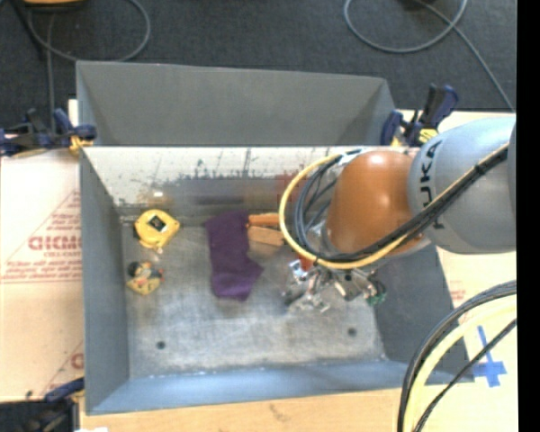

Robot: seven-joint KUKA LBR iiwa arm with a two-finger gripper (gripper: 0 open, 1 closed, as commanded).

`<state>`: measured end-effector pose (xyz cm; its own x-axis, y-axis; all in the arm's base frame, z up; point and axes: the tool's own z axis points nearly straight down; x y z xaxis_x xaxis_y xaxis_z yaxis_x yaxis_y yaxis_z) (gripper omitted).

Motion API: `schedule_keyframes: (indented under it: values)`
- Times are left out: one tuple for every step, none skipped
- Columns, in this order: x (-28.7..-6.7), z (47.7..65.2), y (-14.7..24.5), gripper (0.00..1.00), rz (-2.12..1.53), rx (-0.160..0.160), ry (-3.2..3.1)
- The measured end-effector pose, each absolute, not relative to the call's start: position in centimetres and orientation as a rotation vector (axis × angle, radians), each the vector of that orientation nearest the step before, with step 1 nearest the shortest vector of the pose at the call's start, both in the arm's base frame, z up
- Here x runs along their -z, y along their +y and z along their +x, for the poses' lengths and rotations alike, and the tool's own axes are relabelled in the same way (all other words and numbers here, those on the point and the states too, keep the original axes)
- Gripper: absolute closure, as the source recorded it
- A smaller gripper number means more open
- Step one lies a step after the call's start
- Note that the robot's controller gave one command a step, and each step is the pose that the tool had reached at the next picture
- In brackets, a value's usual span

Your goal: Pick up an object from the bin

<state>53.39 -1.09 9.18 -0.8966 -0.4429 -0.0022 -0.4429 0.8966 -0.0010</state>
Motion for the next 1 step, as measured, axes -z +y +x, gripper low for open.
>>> schedule_keyframes:
  values:
    - [-17.16, 52.32, -0.99, 1.00, -0.707, 0.002, 3.058]
